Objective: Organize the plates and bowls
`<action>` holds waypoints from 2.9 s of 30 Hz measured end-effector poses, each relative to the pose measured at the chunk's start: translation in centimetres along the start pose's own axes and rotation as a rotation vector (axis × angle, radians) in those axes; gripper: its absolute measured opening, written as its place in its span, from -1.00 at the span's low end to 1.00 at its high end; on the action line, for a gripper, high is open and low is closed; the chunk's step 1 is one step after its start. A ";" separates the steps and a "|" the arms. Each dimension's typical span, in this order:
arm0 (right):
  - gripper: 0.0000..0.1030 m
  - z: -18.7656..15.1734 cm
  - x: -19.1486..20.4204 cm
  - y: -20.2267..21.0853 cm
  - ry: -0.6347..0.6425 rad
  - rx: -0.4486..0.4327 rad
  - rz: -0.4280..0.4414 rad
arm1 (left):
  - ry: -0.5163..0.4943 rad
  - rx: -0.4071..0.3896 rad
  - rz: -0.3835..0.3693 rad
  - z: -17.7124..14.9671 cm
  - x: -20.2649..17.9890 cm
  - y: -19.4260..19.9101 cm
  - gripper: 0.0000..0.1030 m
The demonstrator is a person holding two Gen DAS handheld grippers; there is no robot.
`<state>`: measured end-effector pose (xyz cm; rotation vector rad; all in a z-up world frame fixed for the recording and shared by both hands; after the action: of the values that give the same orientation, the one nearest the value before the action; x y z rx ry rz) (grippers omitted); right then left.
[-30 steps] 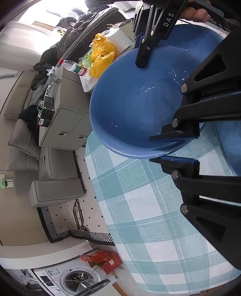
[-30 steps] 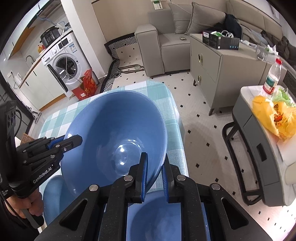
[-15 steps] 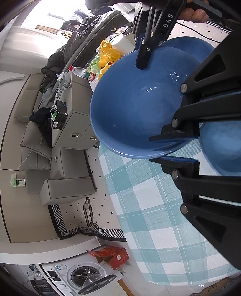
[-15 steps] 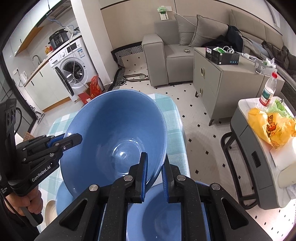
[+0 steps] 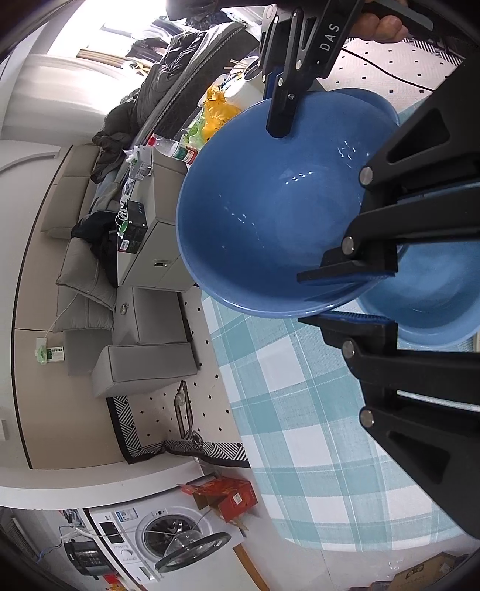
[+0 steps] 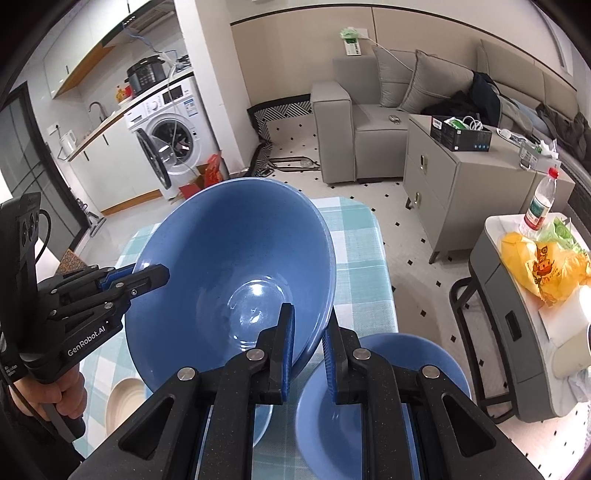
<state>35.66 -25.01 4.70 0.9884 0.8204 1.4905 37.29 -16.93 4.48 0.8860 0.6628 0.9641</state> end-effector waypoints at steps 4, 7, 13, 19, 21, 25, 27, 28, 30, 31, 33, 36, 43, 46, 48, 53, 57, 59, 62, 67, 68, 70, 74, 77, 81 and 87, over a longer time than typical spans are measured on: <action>-0.72 -0.8 1.0 0.7 0.019 -0.001 0.002 | 0.006 -0.004 0.002 -0.9 0.3 0.8 -0.78; -0.72 -1.5 1.6 1.0 0.025 0.000 0.006 | 0.008 -0.005 0.002 -1.6 0.4 1.2 -0.78; -0.71 -2.8 2.6 1.4 0.043 0.001 0.011 | 0.010 -0.018 0.000 -2.7 0.5 1.9 -0.78; -0.71 -4.0 3.4 1.1 0.058 0.016 0.016 | 0.014 -0.017 0.020 -4.0 0.6 2.1 -0.78; -0.71 -4.3 3.5 1.0 0.063 0.019 0.016 | 0.015 -0.011 0.023 -4.5 0.7 2.1 -0.78; -0.71 -5.0 3.9 0.6 0.068 0.030 0.021 | 0.014 -0.002 0.033 -5.4 0.8 2.1 -0.78; -0.71 -5.3 4.0 0.3 0.071 0.038 0.025 | 0.009 0.001 0.048 -5.9 0.8 2.0 -0.78; -0.71 -5.4 4.1 0.2 0.073 0.041 0.026 | 0.010 0.002 0.049 -6.1 0.8 2.0 -0.78; -0.71 -5.7 4.3 -0.1 0.076 0.047 0.028 | 0.016 0.007 0.049 -6.5 0.9 1.8 -0.78; -0.71 -5.9 4.4 -0.2 0.077 0.049 0.029 | 0.016 0.010 0.050 -6.7 0.9 1.7 -0.78; -0.71 -6.2 4.6 -0.5 0.080 0.057 0.031 | 0.017 0.017 0.052 -7.1 1.0 1.6 -0.78; -0.71 -6.7 4.8 -0.9 0.084 0.063 0.036 | 0.018 0.022 0.054 -7.6 1.1 1.4 -0.78; -0.70 -7.7 5.2 -2.7 0.094 0.098 0.041 | 0.028 0.051 0.060 -9.0 1.6 0.3 -0.78; -0.70 -8.0 5.4 -3.3 0.097 0.111 0.042 | 0.031 0.058 0.060 -9.3 1.9 -0.1 -0.78; -0.70 -8.1 5.5 -3.8 0.099 0.119 0.043 | 0.033 0.066 0.058 -9.6 2.0 -0.4 -0.78; -0.70 -8.4 5.6 -4.7 0.104 0.138 0.036 | 0.026 0.084 0.074 -10.2 2.2 -1.3 -0.78; -0.70 -8.5 5.6 -5.4 0.107 0.153 0.029 | 0.026 0.099 0.081 -10.5 2.5 -2.0 -0.78; -0.69 -8.6 5.6 -5.7 0.110 0.161 0.025 | 0.027 0.103 0.082 -10.6 2.5 -2.3 -0.78; -0.69 -8.7 5.5 -6.3 0.112 0.172 0.022 | 0.020 0.114 0.091 -10.9 2.6 -2.7 -0.78; -0.68 -8.9 5.6 -6.8 0.124 0.182 0.006 | 0.017 0.122 0.099 -11.1 2.7 -3.5 -0.78; -0.68 -9.0 5.6 -6.9 0.126 0.183 0.002 | 0.017 0.125 0.101 -11.2 2.7 -3.6 -0.78; -0.68 -9.0 5.5 -7.2 0.127 0.181 -0.001 | 0.008 0.120 0.114 -11.2 2.6 -3.6 -0.78; -0.68 -9.1 5.6 -7.3 0.138 0.180 -0.015 | 0.004 0.123 0.120 -11.4 2.6 -3.6 -0.78; -0.68 -9.1 5.7 -7.3 0.148 0.182 -0.026 | 0.007 0.128 0.119 -11.5 2.6 -3.9 -0.78; -0.68 -9.2 6.0 -7.3 0.168 0.178 -0.050 | -0.003 0.137 0.130 -11.7 2.6 -4.1 -0.75; -0.63 -9.4 6.2 -7.4 0.186 0.173 -0.077 | -0.018 0.136 0.142 -11.8 2.7 -4.1 -0.73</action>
<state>29.91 -17.57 -4.87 0.9428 1.1248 1.4789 30.64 -11.72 -5.13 1.0717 0.6627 1.0461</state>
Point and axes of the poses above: each gripper's, at about its wrist camera, not at the fingertips, and y roughly against the way its jaws point, x to its left, z to its top, the point moved 9 cm from there along -y, roughly the way its jaws point, and after that the axes turned 14 degrees about x, right-handed, at the moved point
